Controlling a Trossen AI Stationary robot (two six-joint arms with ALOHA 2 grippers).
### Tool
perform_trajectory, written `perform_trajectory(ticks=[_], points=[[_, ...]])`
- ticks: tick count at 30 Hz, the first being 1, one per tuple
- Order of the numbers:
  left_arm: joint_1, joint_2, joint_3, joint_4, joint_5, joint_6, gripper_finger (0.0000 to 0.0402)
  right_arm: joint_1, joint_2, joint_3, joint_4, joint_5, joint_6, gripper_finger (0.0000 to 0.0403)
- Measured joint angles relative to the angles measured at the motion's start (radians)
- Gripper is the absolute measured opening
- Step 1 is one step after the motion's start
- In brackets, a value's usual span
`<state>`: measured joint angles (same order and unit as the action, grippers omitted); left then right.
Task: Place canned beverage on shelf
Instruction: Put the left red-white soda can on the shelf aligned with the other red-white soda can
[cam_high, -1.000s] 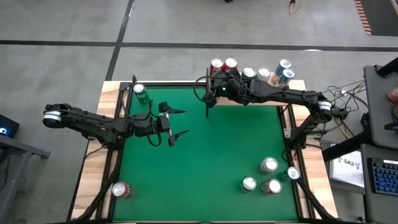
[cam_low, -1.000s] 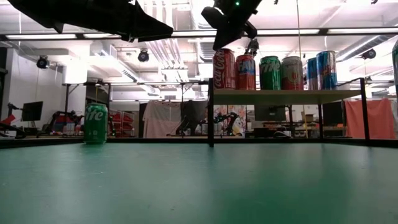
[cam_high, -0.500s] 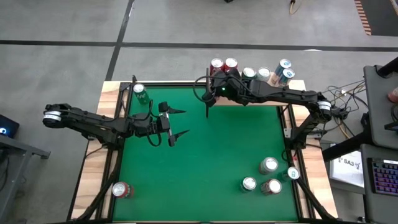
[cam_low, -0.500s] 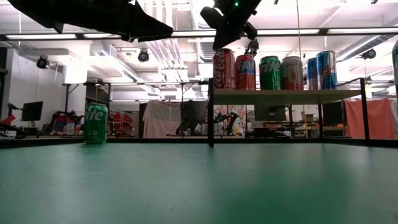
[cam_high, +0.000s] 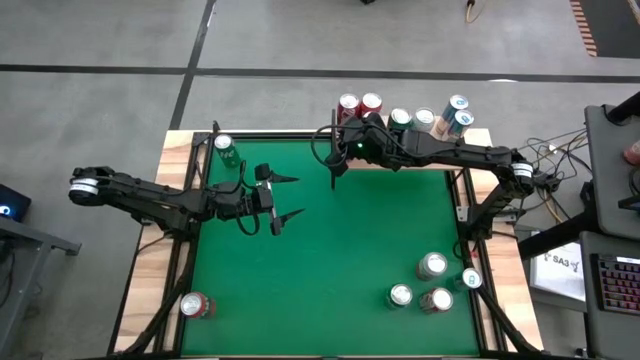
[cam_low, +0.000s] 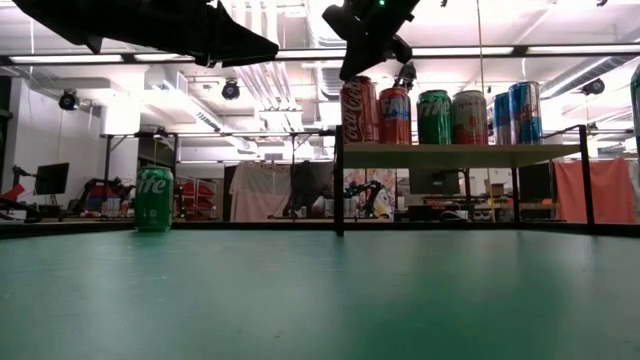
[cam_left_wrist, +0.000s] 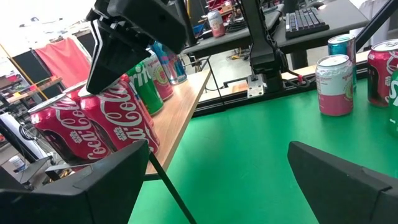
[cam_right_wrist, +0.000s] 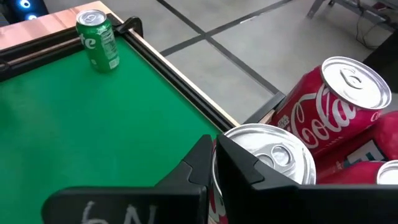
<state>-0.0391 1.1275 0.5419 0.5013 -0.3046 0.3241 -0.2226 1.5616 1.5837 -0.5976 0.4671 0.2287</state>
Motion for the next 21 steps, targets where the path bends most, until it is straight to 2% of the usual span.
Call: perform_trajectory(ticks=[11,21], points=[[0.0,0.0,0.0,0.0,0.0,0.0,0.0368,0.0,-0.01,-0.001,-0.003,0.004,-0.001,0.0012],[0.0,0.0,0.0,0.0,0.0,0.0,0.0368,0.018,-0.089,0.004,-0.05,-0.027,0.05,0.0012]])
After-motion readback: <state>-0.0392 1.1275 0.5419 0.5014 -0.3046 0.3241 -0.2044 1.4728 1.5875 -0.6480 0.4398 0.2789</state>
